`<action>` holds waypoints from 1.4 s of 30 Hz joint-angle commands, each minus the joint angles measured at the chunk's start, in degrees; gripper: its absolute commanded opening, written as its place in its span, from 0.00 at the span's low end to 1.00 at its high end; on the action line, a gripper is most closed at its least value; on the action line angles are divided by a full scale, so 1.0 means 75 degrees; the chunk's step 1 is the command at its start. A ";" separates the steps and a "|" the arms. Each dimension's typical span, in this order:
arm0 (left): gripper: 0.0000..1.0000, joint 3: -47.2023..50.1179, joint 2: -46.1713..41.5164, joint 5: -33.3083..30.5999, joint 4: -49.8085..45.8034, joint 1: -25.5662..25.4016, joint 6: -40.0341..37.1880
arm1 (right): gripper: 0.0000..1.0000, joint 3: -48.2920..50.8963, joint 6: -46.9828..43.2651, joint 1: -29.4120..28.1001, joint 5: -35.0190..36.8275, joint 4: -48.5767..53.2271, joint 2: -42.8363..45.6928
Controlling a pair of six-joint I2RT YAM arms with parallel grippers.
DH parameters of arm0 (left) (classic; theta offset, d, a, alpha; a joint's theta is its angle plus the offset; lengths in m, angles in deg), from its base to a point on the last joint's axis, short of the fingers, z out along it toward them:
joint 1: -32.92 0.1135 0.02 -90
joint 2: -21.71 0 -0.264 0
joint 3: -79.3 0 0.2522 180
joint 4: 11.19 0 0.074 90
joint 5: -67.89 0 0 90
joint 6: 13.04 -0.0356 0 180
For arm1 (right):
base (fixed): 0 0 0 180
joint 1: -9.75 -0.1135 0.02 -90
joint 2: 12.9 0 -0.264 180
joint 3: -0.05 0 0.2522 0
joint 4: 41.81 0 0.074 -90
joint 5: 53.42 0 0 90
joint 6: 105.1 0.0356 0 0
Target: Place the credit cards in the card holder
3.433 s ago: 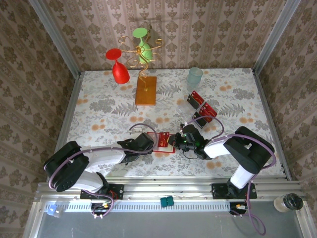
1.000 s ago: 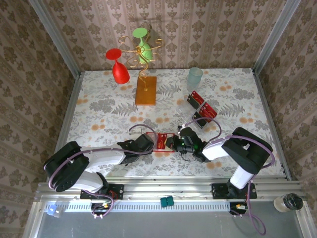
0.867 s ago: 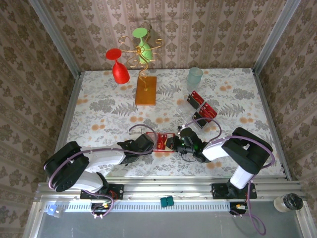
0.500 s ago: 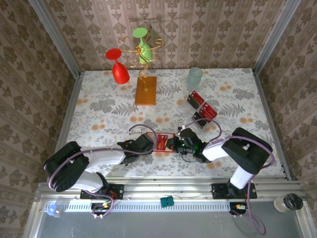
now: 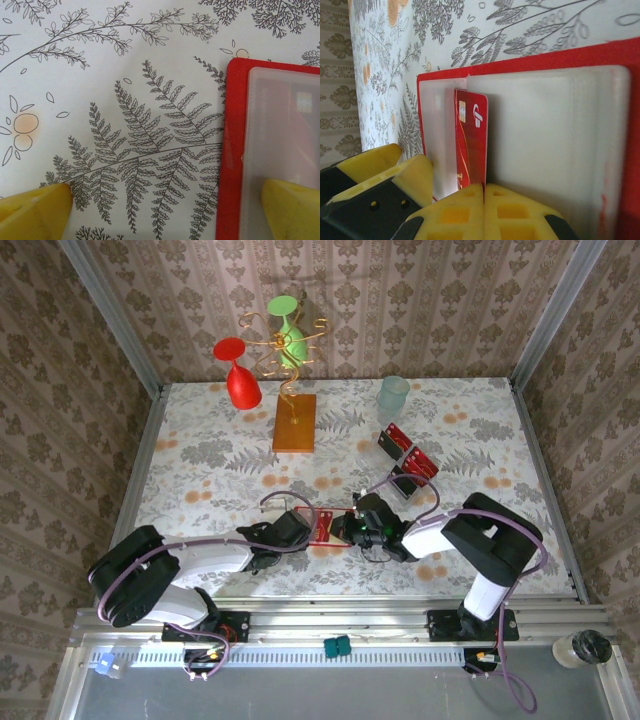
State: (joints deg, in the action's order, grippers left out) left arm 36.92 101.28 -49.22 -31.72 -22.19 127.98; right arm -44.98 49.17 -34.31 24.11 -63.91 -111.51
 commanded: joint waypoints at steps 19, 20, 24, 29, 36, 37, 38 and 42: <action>0.99 0.0254 -0.1292 0.0181 -0.1137 0.0813 -0.0194 | 0.14 -0.2837 -0.2825 0.0296 -0.0710 0.5246 0.0345; 0.99 0.0260 -0.1265 0.0194 -0.1165 0.0865 -0.0183 | 0.11 -0.2912 -0.2876 0.0301 -0.0730 0.5326 0.0264; 0.99 0.0242 -0.1049 0.0190 -0.1345 0.0981 -0.0060 | 0.06 -0.3296 -0.3020 0.0232 -0.0765 0.5557 -0.0119; 0.99 0.0230 -0.0758 0.0228 -0.1343 0.1015 0.0037 | 0.04 -0.3617 -0.3119 0.0125 -0.0730 0.5746 -0.0558; 0.99 0.0195 -0.0545 0.0281 -0.1210 0.1054 -0.0041 | 0.04 -0.3858 -0.3166 0.0040 -0.0727 0.5843 -0.1033; 0.99 0.0192 -0.0523 0.0297 -0.1176 0.1062 -0.0053 | 0.03 -0.3920 -0.3189 0.0025 -0.0696 0.5916 -0.1114; 0.99 0.0183 -0.0504 0.0299 -0.1151 0.1066 -0.0065 | 0.03 -0.3960 -0.3190 0.0002 -0.0681 0.5956 -0.1165; 0.99 0.0120 -0.0352 0.0344 -0.1061 0.1072 -0.0111 | 0.03 -0.4148 -0.3162 -0.0081 -0.0725 0.6016 -0.1380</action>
State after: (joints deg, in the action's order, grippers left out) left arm 38.12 96.93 -47.25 -39.54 -14.63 127.55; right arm -74.42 26.59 -34.20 19.15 -21.05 -120.16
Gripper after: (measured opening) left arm 0.986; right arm 0.063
